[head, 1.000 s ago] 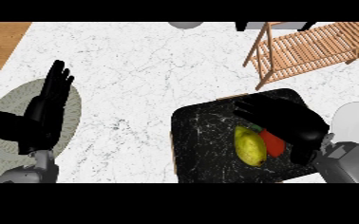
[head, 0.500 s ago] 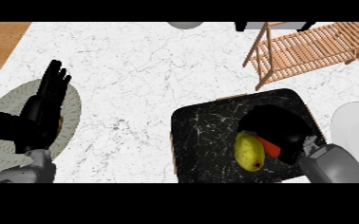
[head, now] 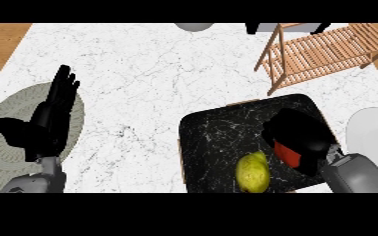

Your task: Pick the bell pepper from the tray and place it in the tiered shelf

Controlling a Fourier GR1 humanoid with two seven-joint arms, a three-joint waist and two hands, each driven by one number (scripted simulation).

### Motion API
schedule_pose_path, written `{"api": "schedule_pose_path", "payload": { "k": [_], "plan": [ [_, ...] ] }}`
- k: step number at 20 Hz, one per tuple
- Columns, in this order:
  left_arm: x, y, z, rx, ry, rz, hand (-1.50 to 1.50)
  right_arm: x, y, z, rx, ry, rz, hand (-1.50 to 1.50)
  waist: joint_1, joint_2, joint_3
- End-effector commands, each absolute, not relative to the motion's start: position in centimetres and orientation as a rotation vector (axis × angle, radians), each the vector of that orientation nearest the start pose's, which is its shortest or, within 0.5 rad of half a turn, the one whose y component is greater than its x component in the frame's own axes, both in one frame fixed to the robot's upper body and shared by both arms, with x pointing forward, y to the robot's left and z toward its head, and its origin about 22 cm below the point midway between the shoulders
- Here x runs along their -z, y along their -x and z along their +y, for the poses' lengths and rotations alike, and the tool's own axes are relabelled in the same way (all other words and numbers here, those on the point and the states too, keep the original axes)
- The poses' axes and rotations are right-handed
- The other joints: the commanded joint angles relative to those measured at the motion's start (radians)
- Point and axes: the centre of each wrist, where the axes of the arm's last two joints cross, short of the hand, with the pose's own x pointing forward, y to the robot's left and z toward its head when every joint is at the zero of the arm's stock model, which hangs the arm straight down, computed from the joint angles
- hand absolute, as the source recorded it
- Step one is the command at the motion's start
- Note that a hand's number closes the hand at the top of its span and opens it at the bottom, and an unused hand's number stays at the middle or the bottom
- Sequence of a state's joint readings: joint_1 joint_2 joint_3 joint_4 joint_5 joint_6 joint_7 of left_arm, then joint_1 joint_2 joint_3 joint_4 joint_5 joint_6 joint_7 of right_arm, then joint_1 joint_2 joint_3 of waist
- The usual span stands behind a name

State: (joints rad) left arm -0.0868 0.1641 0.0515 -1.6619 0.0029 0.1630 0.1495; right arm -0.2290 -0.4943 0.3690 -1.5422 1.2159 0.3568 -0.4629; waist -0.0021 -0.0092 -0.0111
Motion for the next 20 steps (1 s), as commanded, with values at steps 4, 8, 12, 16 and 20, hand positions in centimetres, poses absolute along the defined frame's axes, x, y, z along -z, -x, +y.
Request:
{"api": "schedule_pose_path", "payload": {
  "k": [4, 8, 12, 16, 20],
  "plan": [
    [-5.5, -25.3, 27.5, -0.089, -0.277, -1.612, 0.0, -2.1, -25.7, -33.6, -1.524, 0.724, -1.094, 1.5, -0.042, 0.008, 0.013],
    [-5.9, -24.5, 29.5, -0.055, -0.264, -1.586, 0.0, -4.7, -24.1, -34.8, -1.363, 0.634, -1.191, 1.5, -0.022, 0.001, 0.01],
    [-5.0, -24.6, 28.1, -0.069, -0.271, -1.597, 0.0, -8.6, -22.1, -35.4, -1.315, 0.575, -1.274, 1.5, -0.016, 0.004, 0.01],
    [-4.6, -24.3, 28.5, -0.071, -0.271, -1.587, 0.0, -11.5, -21.4, -35.7, -1.083, 0.542, -1.445, 1.5, -0.029, 0.0, 0.008],
    [-5.9, -24.3, 27.4, -0.055, -0.258, -1.596, 0.0, -15.5, -20.3, -35.4, -0.885, 0.59, -1.555, 1.5, -0.026, -0.003, 0.008]
  ]
}}
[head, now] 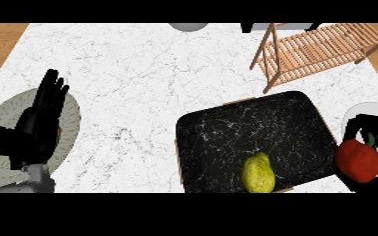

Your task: Pick the bell pepper from the tray and place it in the tiered shelf

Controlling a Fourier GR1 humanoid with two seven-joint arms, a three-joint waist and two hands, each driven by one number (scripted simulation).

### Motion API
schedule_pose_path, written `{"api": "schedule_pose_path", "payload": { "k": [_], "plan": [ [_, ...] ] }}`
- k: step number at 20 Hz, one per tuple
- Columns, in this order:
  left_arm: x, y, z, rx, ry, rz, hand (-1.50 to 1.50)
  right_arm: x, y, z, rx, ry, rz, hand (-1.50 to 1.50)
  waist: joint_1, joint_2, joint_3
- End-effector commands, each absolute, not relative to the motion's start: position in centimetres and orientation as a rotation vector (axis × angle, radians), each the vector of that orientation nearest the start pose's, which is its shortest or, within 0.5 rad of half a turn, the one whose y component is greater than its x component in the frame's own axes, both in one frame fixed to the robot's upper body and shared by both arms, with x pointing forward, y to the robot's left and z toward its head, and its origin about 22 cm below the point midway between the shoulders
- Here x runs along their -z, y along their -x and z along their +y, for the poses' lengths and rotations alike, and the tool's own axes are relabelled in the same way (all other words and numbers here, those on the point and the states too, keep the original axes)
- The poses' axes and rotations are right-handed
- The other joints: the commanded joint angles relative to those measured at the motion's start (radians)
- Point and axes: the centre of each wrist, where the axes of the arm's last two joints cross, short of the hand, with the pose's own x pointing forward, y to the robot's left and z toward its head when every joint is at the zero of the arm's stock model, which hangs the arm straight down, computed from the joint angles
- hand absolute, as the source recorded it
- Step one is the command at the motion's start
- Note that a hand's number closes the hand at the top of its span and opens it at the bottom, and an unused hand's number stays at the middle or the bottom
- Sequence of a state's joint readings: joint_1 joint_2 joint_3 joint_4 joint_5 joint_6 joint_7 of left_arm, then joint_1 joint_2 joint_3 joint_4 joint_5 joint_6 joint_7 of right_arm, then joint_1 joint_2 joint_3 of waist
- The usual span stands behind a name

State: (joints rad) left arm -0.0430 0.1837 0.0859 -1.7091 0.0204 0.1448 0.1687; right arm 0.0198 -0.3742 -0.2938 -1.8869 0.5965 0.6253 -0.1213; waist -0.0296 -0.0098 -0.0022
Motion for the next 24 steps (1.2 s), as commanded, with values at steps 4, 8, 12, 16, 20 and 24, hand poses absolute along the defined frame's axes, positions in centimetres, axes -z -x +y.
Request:
{"api": "schedule_pose_path", "payload": {
  "k": [4, 8, 12, 16, 20, 24],
  "plan": [
    [-5.9, -25.1, 27.8, -0.042, -0.294, -1.606, 0.0, -20.1, -20.3, -37.4, -0.717, 0.71, -1.588, 1.5, 0.015, 0.005, 0.0],
    [-6.6, -25.9, 27.6, -0.041, -0.236, -1.599, 0.0, -25.1, -20.7, -38.2, -0.693, 0.819, -1.552, 1.5, 0.028, 0.008, 0.001],
    [-5.3, -25.5, 27.2, -0.038, -0.24, -1.603, 0.0, -26.5, -22.3, -40.0, -0.629, 0.81, -1.557, 1.5, 0.033, 0.01, 0.002],
    [-5.4, -25.2, 28.2, -0.037, -0.229, -1.589, 0.0, -25.9, -25.9, -40.5, -0.566, 0.844, -1.57, 1.5, 0.041, 0.012, 0.002],
    [-6.0, -24.7, 25.2, -0.045, -0.232, -1.606, 0.0, -24.8, -27.4, -40.5, -0.538, 0.851, -1.549, 1.5, 0.039, 0.011, 0.002],
    [-6.2, -26.6, 26.7, -0.025, -0.264, -1.602, 0.0, -24.8, -31.6, -40.4, -0.507, 0.855, -1.559, 1.5, 0.044, 0.014, 0.002]
  ]
}}
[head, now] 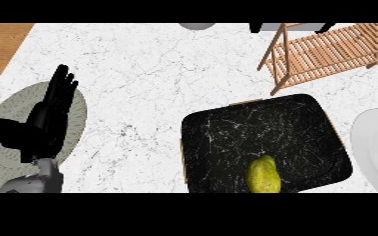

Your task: Pick the bell pepper from the tray and place it in the tiered shelf

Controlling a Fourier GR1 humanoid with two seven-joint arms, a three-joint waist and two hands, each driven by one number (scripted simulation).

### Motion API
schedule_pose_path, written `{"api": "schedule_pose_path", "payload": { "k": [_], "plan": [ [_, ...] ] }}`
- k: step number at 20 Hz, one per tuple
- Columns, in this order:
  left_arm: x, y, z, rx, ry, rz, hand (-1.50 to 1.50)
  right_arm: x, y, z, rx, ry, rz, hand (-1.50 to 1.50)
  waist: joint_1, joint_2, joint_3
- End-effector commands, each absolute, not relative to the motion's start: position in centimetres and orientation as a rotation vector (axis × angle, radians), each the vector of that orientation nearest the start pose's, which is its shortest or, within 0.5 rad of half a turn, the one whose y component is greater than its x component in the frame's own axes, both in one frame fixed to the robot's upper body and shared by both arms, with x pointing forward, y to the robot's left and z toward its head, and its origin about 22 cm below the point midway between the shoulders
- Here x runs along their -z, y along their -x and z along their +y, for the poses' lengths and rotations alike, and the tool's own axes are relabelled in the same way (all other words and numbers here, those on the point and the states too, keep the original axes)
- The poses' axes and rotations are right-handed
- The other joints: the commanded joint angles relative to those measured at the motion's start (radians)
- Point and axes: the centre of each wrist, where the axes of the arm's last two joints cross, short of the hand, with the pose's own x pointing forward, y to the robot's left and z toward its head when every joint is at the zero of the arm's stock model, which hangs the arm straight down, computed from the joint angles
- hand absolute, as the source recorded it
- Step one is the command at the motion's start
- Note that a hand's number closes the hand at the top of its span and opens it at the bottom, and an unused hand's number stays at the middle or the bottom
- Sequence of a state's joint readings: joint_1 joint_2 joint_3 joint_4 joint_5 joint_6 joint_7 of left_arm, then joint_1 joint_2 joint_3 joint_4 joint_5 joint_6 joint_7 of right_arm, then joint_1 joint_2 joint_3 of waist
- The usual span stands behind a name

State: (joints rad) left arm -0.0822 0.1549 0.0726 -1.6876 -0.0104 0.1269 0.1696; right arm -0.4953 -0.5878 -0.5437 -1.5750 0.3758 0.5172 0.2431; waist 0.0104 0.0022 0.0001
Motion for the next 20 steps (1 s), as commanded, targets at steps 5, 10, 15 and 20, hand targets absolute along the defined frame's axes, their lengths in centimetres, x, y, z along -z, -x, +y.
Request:
{"api": "schedule_pose_path", "payload": {
  "k": [5, 10, 15, 20],
  "plan": [
    [-5.1, -26.2, 27.4, -0.028, -0.244, -1.618, 0.0, -20.7, -33.7, -41.4, -0.482, 0.828, -1.6, 1.5, 0.0, 0.001, 0.0],
    [-4.1, -24.9, 27.1, -0.038, -0.247, -1.605, 0.0, -19.3, -36.3, -41.4, -0.468, 0.854, -1.626, 1.5, 0.004, 0.001, 0.0],
    [-5.7, -24.3, 26.1, -0.031, -0.226, -1.614, 0.0, -17.8, -39.2, -41.4, -0.465, 0.853, -1.628, 1.5, 0.018, 0.004, 0.001],
    [-5.6, -26.7, 27.0, -0.04, -0.238, -1.624, 0.0, -16.9, -40.4, -40.3, -0.29, 0.778, -1.637, 1.5, 0.006, 0.004, 0.0]
  ]
}}
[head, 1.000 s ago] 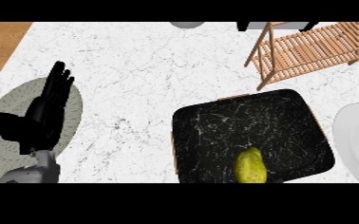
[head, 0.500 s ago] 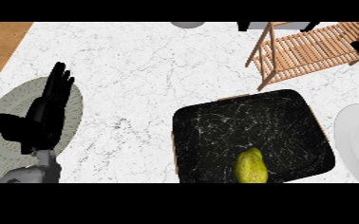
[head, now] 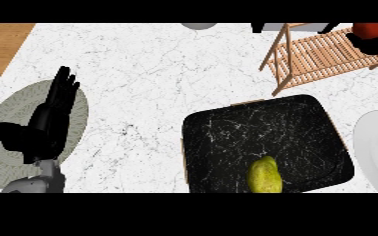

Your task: Pick the bell pepper from the tray and place it in the tiered shelf

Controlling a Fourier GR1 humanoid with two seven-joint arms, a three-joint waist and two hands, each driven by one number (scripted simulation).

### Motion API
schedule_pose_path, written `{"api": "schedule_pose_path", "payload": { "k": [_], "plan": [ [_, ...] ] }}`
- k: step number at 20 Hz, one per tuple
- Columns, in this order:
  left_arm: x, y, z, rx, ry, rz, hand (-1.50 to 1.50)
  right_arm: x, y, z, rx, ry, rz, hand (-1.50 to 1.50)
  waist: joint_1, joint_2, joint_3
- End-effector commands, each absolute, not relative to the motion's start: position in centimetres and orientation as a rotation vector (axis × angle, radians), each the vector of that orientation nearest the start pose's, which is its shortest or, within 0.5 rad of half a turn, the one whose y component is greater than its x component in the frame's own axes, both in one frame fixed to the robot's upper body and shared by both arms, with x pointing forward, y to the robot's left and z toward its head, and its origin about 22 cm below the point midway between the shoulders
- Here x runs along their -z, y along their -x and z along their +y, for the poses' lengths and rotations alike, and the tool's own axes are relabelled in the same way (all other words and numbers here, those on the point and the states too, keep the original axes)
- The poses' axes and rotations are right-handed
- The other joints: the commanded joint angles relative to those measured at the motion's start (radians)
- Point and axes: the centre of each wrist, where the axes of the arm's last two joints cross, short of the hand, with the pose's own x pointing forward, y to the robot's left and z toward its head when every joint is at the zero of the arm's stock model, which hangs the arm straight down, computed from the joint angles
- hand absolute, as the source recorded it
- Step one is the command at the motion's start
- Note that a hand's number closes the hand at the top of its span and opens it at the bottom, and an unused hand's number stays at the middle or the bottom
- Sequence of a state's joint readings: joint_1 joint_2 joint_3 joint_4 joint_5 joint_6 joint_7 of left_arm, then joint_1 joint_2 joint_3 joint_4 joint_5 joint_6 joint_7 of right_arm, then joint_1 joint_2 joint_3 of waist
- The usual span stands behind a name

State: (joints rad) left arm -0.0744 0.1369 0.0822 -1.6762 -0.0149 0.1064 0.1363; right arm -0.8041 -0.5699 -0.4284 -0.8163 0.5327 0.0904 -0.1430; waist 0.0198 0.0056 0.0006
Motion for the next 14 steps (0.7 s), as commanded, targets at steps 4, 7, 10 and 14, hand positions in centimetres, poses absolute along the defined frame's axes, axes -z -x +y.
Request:
{"api": "schedule_pose_path", "payload": {
  "k": [4, 7, 10, 14],
  "plan": [
    [-4.1, -26.8, 25.7, -0.021, -0.221, -1.613, 0.0, -16.3, -41.7, -39.5, -0.367, 0.709, -1.565, -1.5, -0.003, 0.001, 0.0],
    [-5.3, -27.1, 25.1, -0.022, -0.229, -1.603, 0.0, -16.8, -42.2, -40.1, -0.373, 0.696, -1.591, -1.5, 0.004, 0.003, 0.0],
    [-6.5, -25.0, 26.6, -0.028, -0.215, -1.614, 0.0, -17.7, -42.0, -41.2, -0.373, 0.627, -1.597, -1.5, 0.008, 0.0, 0.0],
    [-5.6, -25.3, 26.4, -0.032, -0.218, -1.601, 0.0, -18.7, -42.2, -41.2, -0.323, 0.592, -1.703, -1.5, 0.005, 0.001, 0.0]
  ]
}}
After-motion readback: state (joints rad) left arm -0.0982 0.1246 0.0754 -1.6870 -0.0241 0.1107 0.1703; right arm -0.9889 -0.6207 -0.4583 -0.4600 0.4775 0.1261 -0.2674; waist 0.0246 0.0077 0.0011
